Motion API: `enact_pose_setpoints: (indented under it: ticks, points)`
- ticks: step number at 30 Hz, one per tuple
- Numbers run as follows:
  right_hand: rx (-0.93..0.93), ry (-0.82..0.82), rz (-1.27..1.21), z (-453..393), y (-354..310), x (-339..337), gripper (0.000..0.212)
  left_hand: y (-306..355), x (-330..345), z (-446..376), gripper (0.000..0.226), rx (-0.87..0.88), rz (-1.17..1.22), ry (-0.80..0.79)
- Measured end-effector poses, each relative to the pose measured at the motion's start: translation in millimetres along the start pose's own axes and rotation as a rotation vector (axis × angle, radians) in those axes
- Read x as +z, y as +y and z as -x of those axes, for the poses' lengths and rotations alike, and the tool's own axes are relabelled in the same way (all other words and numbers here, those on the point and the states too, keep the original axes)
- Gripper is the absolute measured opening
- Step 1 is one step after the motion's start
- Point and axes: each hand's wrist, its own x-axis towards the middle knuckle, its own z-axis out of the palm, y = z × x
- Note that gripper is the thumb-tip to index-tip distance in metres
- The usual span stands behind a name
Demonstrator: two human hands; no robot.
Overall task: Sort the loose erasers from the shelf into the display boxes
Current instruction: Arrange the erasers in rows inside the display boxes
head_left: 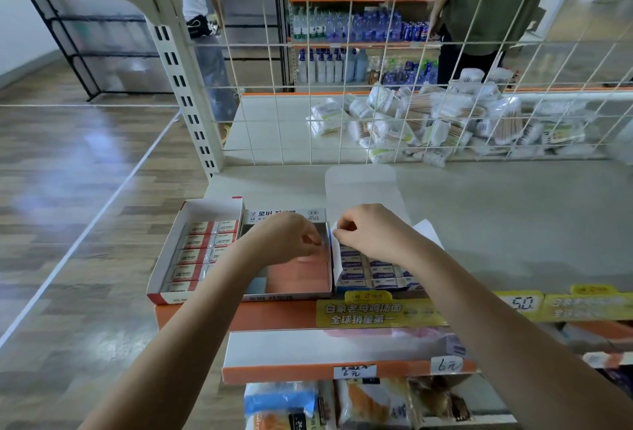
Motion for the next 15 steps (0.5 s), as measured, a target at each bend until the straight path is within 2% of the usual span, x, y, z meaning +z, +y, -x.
enact_pose_setpoints:
  ticks: [6,15]
  points:
    - [0.0,-0.009,-0.009,0,0,-2,0.025,-1,-10,0,0.022,0.021,0.013,-0.051]
    - [-0.005,-0.02,-0.004,1,0,-3,0.025,-5,-15,-2,0.02,0.041,0.111,0.01]
